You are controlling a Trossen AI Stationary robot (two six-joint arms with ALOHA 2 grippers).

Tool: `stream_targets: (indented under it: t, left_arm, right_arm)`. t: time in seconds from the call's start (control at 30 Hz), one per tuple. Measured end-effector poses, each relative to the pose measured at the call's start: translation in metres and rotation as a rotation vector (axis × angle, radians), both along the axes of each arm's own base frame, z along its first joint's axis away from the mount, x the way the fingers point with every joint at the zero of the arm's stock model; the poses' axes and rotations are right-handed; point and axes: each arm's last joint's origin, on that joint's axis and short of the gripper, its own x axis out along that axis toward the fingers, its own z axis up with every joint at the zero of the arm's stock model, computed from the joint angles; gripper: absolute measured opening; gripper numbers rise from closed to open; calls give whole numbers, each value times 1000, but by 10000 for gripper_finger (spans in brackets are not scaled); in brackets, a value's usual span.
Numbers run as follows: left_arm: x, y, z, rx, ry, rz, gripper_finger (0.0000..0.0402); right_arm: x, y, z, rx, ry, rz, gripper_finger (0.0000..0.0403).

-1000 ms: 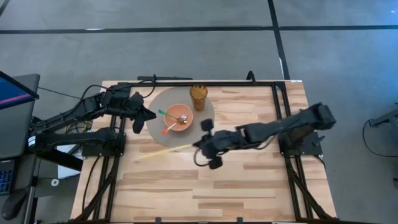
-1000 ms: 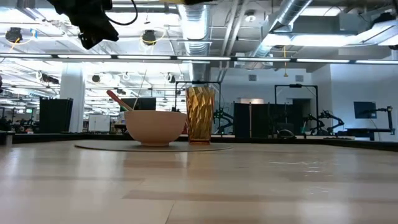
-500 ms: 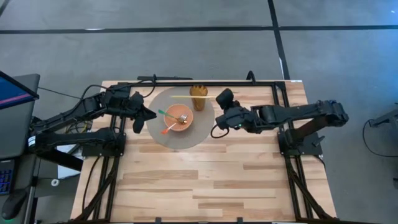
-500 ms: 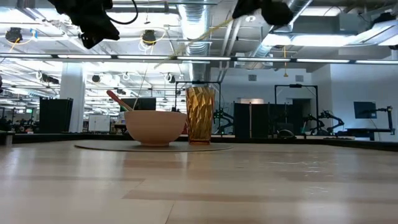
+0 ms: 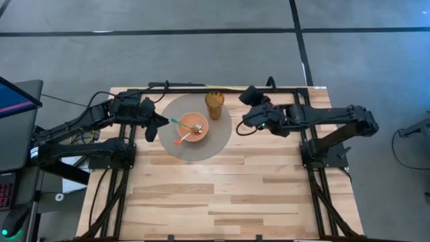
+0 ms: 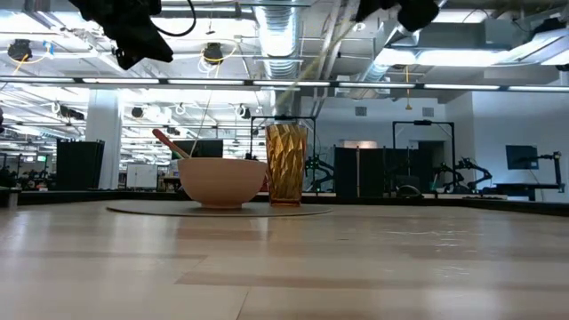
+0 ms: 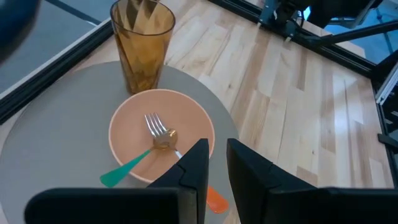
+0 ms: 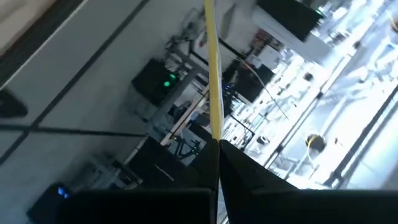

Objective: Pick & Place Utensil
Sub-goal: Put the yellow straw into the brown cup on the gray mat

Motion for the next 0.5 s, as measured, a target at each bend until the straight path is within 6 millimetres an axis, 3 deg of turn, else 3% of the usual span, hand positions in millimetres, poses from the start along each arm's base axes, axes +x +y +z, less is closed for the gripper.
stream_targets:
  t: [0.5]
  left_arm:
    - [0, 0, 0, 0, 0, 0, 58]
  right_arm:
    - [-10, 16, -11, 116, -51, 30, 0]
